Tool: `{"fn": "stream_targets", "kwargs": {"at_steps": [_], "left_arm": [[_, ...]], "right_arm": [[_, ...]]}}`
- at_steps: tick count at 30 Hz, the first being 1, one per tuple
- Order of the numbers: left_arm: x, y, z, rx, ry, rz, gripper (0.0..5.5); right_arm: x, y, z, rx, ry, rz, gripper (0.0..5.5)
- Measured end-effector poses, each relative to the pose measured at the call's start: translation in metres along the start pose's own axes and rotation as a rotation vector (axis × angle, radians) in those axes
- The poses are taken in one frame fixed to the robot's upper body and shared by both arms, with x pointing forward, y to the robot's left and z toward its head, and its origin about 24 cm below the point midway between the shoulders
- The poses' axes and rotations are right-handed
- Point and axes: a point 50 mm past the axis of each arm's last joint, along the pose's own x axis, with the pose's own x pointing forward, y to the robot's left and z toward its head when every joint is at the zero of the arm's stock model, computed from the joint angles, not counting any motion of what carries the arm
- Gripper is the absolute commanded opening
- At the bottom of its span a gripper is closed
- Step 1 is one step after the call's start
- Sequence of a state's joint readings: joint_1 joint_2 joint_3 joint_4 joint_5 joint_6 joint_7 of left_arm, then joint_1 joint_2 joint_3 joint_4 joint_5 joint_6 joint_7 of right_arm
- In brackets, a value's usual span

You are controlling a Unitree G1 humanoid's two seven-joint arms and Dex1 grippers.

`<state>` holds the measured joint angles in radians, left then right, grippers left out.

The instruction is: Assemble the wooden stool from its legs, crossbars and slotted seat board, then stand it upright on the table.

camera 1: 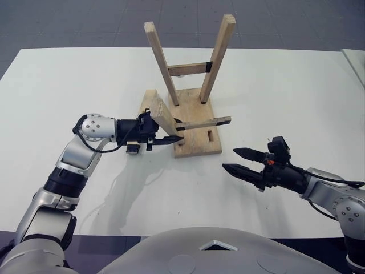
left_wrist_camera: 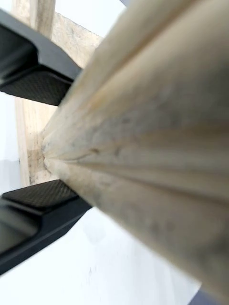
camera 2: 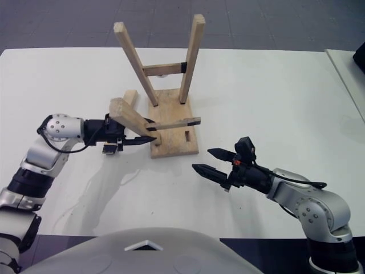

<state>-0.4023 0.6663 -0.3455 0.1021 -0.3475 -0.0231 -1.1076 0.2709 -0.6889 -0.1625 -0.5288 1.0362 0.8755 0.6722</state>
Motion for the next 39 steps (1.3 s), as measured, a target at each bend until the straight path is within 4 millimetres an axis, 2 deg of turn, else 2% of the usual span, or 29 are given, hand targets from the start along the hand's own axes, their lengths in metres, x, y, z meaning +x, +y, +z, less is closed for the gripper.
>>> {"fn": "stream_targets", "kwargs": {"at_steps": [1,2,4,6,9,13,16,19,22,24,27,29,39], "left_arm": [[0.002,0.005,0.0,0.0,0.003,-0.001,2.04],[0.004,0.013,0.001,0.006,0.01,0.0,2.4],[0.004,0.021,-0.001,0.044,0.072,0.003,2.68],[0.001,0.021,-0.016,0.013,0.146,0.006,3.0],[-0.005,0.022,-0.014,0.01,0.137,0.028,3.42],[-0.027,0.013,-0.009,-0.021,0.114,0.136,4.12],[-0.046,0.001,-0.009,-0.101,0.119,0.332,4.48],[-0.059,-0.015,-0.018,-0.24,0.174,0.607,4.1],[-0.058,-0.029,-0.031,-0.362,0.214,0.821,3.57],[-0.057,-0.036,-0.037,-0.416,0.254,0.913,3.26],[-0.051,-0.049,-0.045,-0.484,0.319,0.959,2.73],[-0.046,-0.055,-0.049,-0.532,0.334,0.959,2.97],[-0.042,-0.061,-0.047,-0.591,0.385,0.946,4.57]], "right_arm": [[0.0,0.0,0.0,-0.002,-0.002,-0.005,5.4],[0.001,-0.001,0.0,-0.003,-0.006,-0.011,5.4],[0.002,-0.002,0.0,-0.006,-0.009,-0.014,5.4],[0.003,-0.002,0.0,-0.003,-0.011,-0.015,5.4],[0.004,-0.003,0.0,-0.005,-0.013,-0.015,5.4],[0.004,-0.003,-0.001,-0.001,-0.019,-0.022,5.4],[0.005,-0.002,-0.004,0.013,-0.029,-0.03,5.4],[0.004,-0.002,-0.009,0.035,-0.039,-0.049,5.4],[0.004,-0.001,-0.011,0.044,-0.045,-0.059,5.4],[0.004,-0.001,-0.012,0.047,-0.048,-0.065,5.4],[0.004,-0.002,-0.011,0.048,-0.053,-0.071,5.4],[0.004,-0.002,-0.012,0.049,-0.056,-0.07,5.4],[0.006,-0.001,-0.013,0.051,-0.047,-0.064,5.4]]}}
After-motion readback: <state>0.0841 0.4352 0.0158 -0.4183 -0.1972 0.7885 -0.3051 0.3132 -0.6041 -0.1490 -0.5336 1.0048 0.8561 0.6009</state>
